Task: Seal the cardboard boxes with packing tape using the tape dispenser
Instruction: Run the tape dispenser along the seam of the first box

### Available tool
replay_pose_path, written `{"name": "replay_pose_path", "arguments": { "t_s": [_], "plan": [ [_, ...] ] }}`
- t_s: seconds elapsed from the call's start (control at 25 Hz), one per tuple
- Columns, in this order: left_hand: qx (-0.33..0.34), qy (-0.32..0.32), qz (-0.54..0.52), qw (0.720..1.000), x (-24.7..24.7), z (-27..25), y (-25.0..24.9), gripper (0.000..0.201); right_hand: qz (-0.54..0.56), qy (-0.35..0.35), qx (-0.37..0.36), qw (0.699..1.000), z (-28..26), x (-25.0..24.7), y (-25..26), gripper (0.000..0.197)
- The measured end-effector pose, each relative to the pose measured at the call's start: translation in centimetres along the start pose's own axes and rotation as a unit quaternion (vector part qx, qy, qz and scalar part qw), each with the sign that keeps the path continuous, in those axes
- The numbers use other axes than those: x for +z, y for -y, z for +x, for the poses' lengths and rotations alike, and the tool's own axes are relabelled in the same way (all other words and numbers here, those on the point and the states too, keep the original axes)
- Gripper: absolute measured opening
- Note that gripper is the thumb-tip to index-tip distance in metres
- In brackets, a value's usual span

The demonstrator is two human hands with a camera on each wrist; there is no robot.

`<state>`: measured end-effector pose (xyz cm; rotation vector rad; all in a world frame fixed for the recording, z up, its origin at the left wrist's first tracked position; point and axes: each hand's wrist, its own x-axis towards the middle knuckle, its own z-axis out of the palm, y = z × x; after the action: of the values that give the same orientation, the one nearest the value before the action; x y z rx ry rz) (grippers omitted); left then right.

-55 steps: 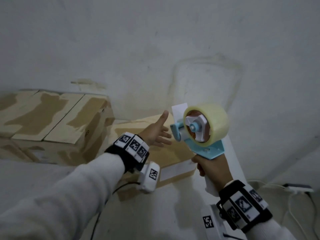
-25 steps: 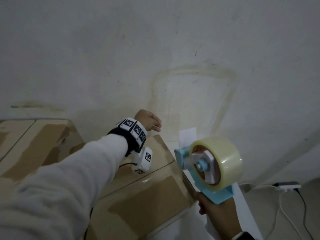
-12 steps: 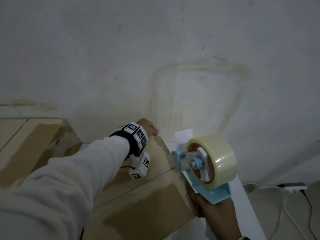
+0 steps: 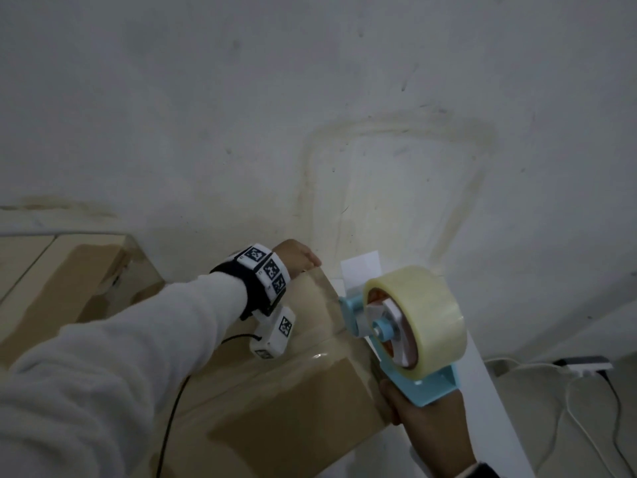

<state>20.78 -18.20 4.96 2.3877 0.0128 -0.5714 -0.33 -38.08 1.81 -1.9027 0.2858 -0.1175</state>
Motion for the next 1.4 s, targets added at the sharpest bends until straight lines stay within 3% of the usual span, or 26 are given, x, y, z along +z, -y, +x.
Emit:
{"name": "replay_pose_path", "arguments": {
  "t_s": [0.04, 0.12, 0.2, 0.28, 0.44, 0.64, 1.0, 1.12, 1.2, 1.28, 1.4],
  "plan": [
    [0.024, 0.004, 0.008, 1.0, 0.1, -0.8, -0.3, 0.033, 0.01, -0.01, 0.006, 1.0, 0.0, -0.1, 0.0, 0.024],
    [0.047, 0.028, 0.119, 0.991, 0.7, -2.5, -0.7, 0.046, 0.033, 0.004, 0.017, 0.999, 0.1, 0.0, -0.1, 0.014],
    [0.052, 0.057, 0.275, 0.958, 2.3, -4.7, -0.9, 0.058, 0.069, -0.011, 0.032, 0.997, 0.2, 0.3, 0.1, 0.015],
    [0.075, 0.072, 0.345, 0.933, 4.3, -6.6, -0.3, 0.061, 0.076, -0.002, 0.044, 0.996, 0.2, 0.4, 0.5, 0.012],
    [0.065, 0.035, 0.335, 0.939, 5.7, -6.6, 0.7, 0.062, 0.062, -0.005, 0.068, 0.996, 0.2, 0.3, 0.6, 0.009],
    [0.064, -0.014, 0.334, 0.94, 6.7, -6.2, 1.2, 0.059, 0.043, 0.056, 0.084, 0.994, -0.9, -1.4, 1.8, 0.022],
    [0.05, 0.016, 0.333, 0.941, 6.4, -5.6, 1.3, 0.097, 0.051, -0.001, 0.158, 0.986, -7.3, -6.7, -2.5, 0.009],
    [0.026, -0.004, 0.363, 0.931, 6.4, -6.5, -0.3, 0.092, 0.063, -0.004, 0.184, 0.981, -7.8, -6.5, -3.1, 0.01],
    [0.061, -0.027, 0.365, 0.929, 6.8, -8.7, -2.2, 0.076, 0.09, -0.008, 0.19, 0.978, -7.9, -6.1, -3.1, 0.013],
    [0.123, 0.001, 0.375, 0.919, 8.2, -11.8, -3.3, 0.072, 0.11, -0.004, 0.191, 0.975, -8.2, -6.0, -3.2, 0.016],
    [0.135, 0.065, 0.396, 0.906, 11.8, -15.9, -2.7, 0.106, 0.122, 0.013, 0.179, 0.976, -8.6, -6.2, -3.3, 0.018]
  ]
}}
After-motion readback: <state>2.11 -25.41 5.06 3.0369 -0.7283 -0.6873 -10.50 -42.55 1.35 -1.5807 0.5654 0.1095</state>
